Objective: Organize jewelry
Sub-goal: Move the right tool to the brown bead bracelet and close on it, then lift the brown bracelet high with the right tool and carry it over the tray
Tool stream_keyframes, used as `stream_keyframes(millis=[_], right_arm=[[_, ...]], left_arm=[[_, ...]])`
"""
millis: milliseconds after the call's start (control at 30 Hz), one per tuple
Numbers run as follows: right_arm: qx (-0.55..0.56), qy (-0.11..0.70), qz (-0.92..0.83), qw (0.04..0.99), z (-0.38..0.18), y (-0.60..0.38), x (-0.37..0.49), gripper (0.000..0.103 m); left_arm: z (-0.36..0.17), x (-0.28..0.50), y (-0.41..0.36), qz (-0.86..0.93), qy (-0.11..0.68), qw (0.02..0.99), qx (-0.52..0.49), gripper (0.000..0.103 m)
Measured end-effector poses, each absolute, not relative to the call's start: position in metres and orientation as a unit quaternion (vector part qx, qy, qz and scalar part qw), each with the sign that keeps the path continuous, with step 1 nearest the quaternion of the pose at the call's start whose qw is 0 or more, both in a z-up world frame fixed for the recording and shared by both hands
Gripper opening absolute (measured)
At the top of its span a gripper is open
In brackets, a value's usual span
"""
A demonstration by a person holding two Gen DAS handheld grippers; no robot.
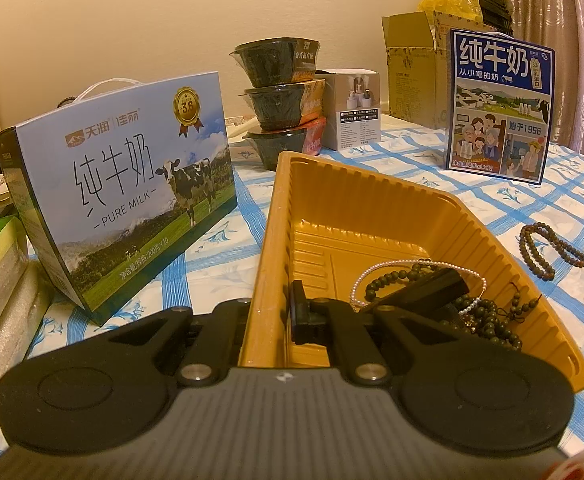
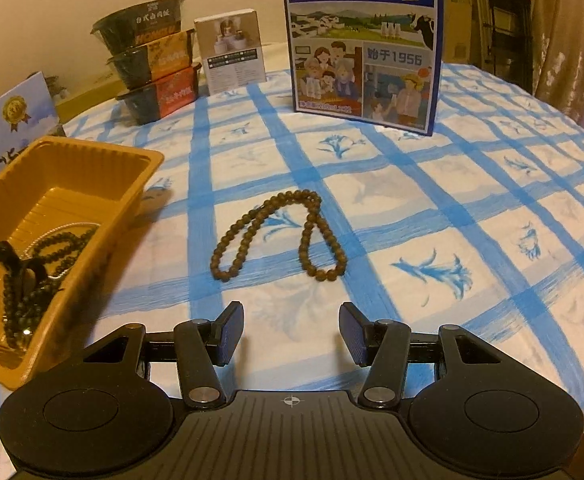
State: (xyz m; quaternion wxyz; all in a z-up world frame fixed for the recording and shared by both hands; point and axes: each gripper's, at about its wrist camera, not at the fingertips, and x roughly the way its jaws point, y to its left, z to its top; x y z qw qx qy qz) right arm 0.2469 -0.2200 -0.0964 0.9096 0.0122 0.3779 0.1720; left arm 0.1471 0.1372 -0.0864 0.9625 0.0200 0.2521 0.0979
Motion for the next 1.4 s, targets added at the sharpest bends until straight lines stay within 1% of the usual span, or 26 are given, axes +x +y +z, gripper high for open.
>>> stream_keyframes(millis=[267, 333, 400, 567, 633, 700, 833, 900, 1267, 1400], right_arm=[[-0.03, 0.354, 0.181, 0.917, -0.1, -0.216, 0.267, 0.053], [-0.042, 0.346, 0.187, 0.919, -0.103, -0.212, 0.274, 0.051], [-0.05, 0.342, 0.193, 0.918, -0.105, -0.209, 0.281, 0.037], [-0.056, 0.345, 0.201, 0.915, -0.113, -0.199, 0.301, 0.031], [-0.058, 0.351, 0.198, 0.913, -0.117, -0.196, 0.309, 0.028], [-0.06, 0.36, 0.195, 0.911, -0.121, -0.194, 0.315, 0.022], [-0.057, 0.366, 0.191, 0.909, -0.127, -0.193, 0.318, 0.017], [-0.055, 0.367, 0.193, 0.908, -0.127, -0.194, 0.317, 0.007], [-0.049, 0.377, 0.215, 0.899, -0.123, -0.188, 0.294, 0.007], [-0.063, 0.372, 0.22, 0.9, -0.125, -0.182, 0.287, 0.008]], left_arm=[[-0.087, 0.147, 0.137, 0.098, 0.253, 0.962, 0.021, 0.006], [-0.087, 0.147, 0.137, 0.098, 0.253, 0.962, 0.021, 0.006], [-0.087, 0.147, 0.138, 0.098, 0.253, 0.962, 0.022, 0.006], [-0.087, 0.148, 0.137, 0.098, 0.255, 0.962, 0.024, 0.006], [-0.087, 0.148, 0.136, 0.097, 0.255, 0.962, 0.025, 0.006], [-0.087, 0.148, 0.136, 0.097, 0.255, 0.962, 0.025, 0.006], [-0.087, 0.148, 0.136, 0.097, 0.256, 0.961, 0.025, 0.006], [-0.087, 0.148, 0.136, 0.097, 0.256, 0.961, 0.025, 0.006], [-0.087, 0.148, 0.136, 0.097, 0.256, 0.961, 0.023, 0.006], [-0.087, 0.148, 0.136, 0.097, 0.256, 0.962, 0.024, 0.006]])
